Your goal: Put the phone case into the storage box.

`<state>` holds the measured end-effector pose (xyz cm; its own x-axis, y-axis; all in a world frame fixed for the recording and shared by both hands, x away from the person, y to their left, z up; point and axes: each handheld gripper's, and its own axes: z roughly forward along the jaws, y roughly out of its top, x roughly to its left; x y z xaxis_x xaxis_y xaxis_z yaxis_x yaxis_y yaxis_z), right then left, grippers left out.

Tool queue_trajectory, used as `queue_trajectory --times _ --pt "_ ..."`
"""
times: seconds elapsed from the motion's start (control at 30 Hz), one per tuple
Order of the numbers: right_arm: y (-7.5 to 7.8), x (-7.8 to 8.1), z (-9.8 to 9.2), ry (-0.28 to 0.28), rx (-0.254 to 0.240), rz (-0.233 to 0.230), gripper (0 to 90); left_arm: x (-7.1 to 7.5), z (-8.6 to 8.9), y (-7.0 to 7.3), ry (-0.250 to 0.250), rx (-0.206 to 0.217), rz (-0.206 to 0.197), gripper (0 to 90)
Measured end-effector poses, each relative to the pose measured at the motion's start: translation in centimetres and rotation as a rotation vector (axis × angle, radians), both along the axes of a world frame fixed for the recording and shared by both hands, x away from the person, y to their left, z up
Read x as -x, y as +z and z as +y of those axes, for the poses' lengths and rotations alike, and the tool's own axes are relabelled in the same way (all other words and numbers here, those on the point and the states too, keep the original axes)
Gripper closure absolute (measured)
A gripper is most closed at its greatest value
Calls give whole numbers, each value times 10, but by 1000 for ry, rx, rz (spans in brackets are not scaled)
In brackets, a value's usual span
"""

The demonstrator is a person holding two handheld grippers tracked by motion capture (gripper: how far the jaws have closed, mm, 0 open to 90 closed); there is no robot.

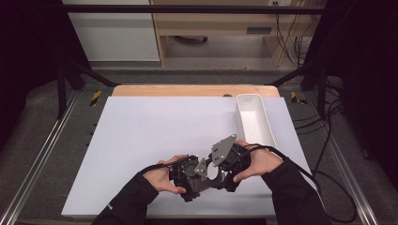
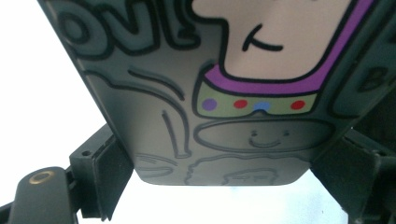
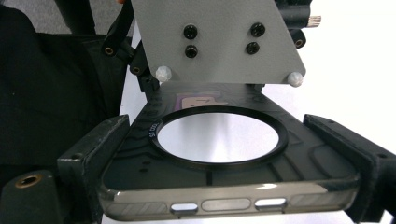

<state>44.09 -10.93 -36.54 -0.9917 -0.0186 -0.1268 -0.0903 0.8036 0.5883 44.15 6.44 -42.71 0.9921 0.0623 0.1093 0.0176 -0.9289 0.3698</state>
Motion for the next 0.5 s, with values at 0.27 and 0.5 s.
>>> queue_trajectory --times 0.27,0.5 --pt "3 1 -1 -23 -64 -17 33 -1 5 1 19 30 3 117" --pt "14 3 -9 -52 -163 -43 15 0 11 1 38 75 7 116"
